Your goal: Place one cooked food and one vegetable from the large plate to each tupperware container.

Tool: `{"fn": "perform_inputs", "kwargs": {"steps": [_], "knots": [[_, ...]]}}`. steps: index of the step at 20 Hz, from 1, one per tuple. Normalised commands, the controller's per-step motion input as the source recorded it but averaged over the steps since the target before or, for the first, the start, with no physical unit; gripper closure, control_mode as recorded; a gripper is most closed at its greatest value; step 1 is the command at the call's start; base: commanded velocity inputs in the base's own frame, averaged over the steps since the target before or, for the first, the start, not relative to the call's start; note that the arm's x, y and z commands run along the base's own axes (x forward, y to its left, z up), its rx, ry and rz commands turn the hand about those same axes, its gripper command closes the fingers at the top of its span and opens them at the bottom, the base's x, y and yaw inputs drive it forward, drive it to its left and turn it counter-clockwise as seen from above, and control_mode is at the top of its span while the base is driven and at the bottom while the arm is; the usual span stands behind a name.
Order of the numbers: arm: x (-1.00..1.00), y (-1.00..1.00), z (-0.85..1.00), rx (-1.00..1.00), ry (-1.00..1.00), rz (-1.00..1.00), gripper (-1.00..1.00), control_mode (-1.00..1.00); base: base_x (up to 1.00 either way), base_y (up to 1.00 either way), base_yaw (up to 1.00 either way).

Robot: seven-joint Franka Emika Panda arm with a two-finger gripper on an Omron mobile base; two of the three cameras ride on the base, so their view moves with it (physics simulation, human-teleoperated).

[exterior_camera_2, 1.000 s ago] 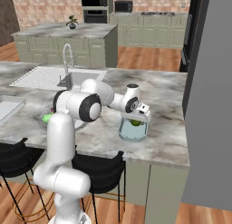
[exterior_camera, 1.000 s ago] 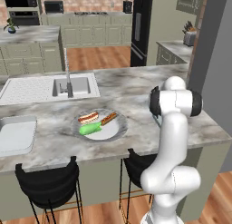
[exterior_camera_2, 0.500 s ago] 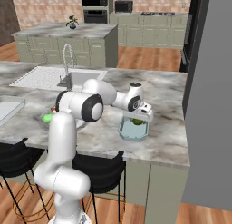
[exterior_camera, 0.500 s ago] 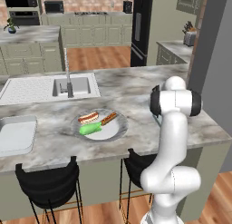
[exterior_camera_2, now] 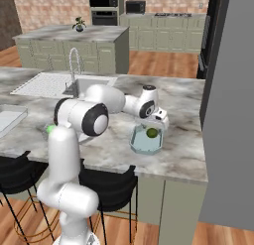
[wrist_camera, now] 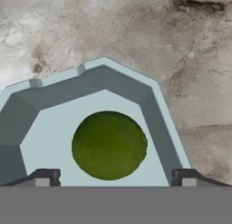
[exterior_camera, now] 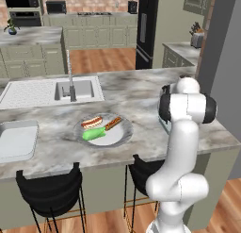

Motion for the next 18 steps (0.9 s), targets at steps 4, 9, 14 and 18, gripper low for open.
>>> {"fn": "perform_inputs", "kwargs": {"steps": [4,9,14,18], "knots": [[-0.37,0.11,0.65,0.0,-0.02,-0.03,-1.0,-1.0,0.0,0.0,0.0],[-0.71,0.65,0.38,0.04,0.0,-0.16,-1.0,-1.0,0.0,0.0,0.0],[-0.5,0.81,0.43,0.13,-0.01,-0.11,-1.0,-1.0,0.0,0.0,0.0],[-0.23,0.91,0.09,0.04,0.05,-0.12,-1.0,-1.0,0.0,0.0,0.0]]}}
